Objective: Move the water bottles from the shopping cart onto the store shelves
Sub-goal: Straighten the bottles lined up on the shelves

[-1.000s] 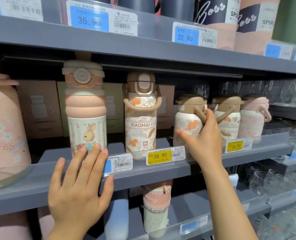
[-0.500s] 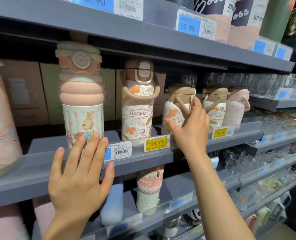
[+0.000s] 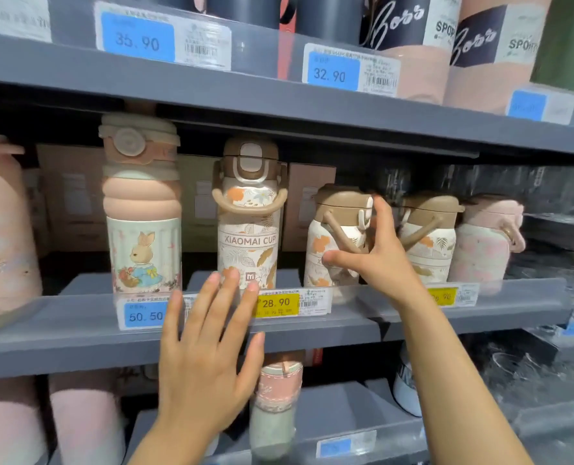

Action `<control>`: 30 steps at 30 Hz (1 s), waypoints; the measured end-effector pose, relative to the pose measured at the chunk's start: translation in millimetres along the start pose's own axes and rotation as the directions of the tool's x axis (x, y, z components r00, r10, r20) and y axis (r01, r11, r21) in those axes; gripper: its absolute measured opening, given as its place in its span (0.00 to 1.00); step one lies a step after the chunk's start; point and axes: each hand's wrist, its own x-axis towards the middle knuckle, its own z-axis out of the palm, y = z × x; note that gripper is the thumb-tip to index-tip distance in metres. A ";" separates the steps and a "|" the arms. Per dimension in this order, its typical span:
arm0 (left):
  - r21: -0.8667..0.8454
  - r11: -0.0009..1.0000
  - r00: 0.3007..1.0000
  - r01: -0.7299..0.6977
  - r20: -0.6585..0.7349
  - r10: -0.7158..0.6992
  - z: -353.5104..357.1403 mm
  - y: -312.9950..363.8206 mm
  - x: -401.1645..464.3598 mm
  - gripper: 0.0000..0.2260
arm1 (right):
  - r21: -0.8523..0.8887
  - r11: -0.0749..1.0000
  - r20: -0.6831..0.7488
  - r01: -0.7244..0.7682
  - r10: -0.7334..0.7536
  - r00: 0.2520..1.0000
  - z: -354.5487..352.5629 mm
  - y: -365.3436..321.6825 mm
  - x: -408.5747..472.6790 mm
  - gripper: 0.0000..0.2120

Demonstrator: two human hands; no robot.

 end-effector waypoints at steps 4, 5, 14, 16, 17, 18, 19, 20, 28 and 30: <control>0.062 0.994 0.996 0.087 -0.025 -0.085 27.8 43.9 4.1 0.24 | -0.080 0.995 -0.129 0.052 -0.062 0.990 10.6 8.2 -0.9 0.48; 0.091 0.988 0.992 0.122 -0.043 -0.118 33.9 48.8 3.4 0.23 | -0.144 0.987 -0.179 0.070 -0.096 0.979 16.6 8.7 -3.1 0.47; 0.219 0.965 0.987 0.147 -0.098 -0.128 48.3 54.3 0.6 0.21 | -0.457 0.888 -0.435 0.043 -0.265 0.860 46.2 11.5 -7.2 0.50; 0.216 0.965 0.985 0.149 -0.118 -0.125 49.9 53.7 0.0 0.21 | -0.467 0.883 -0.433 0.043 -0.270 0.860 45.9 12.4 -6.8 0.50; 0.217 0.965 0.984 0.149 -0.127 -0.124 51.1 53.2 -0.1 0.21 | -0.470 0.882 -0.432 0.043 -0.272 0.860 45.9 12.5 -6.8 0.50; 0.218 0.964 0.983 0.151 -0.132 -0.124 52.2 52.7 -0.5 0.21 | -0.473 0.880 -0.429 0.044 -0.274 0.861 46.1 12.6 -6.7 0.50; 0.218 0.964 0.982 0.155 -0.137 -0.127 52.6 52.7 -0.5 0.21 | -0.472 0.880 -0.425 0.046 -0.273 0.863 46.1 12.4 -6.7 0.50; 0.216 0.963 0.982 0.158 -0.138 -0.130 52.1 52.9 -0.3 0.21 | -0.472 0.880 -0.419 0.046 -0.270 0.867 45.8 12.1 -6.7 0.50; 0.120 0.981 0.988 0.154 -0.019 -0.153 33.6 56.6 -0.4 0.23 | -0.308 0.892 -0.387 0.330 -0.434 0.813 -5.6 24.7 -39.8 0.38; 0.078 0.979 0.982 0.188 -0.021 -0.187 30.8 63.3 4.5 0.24 | -0.220 0.919 -0.454 0.327 -0.393 0.800 -33.3 41.5 -47.9 0.35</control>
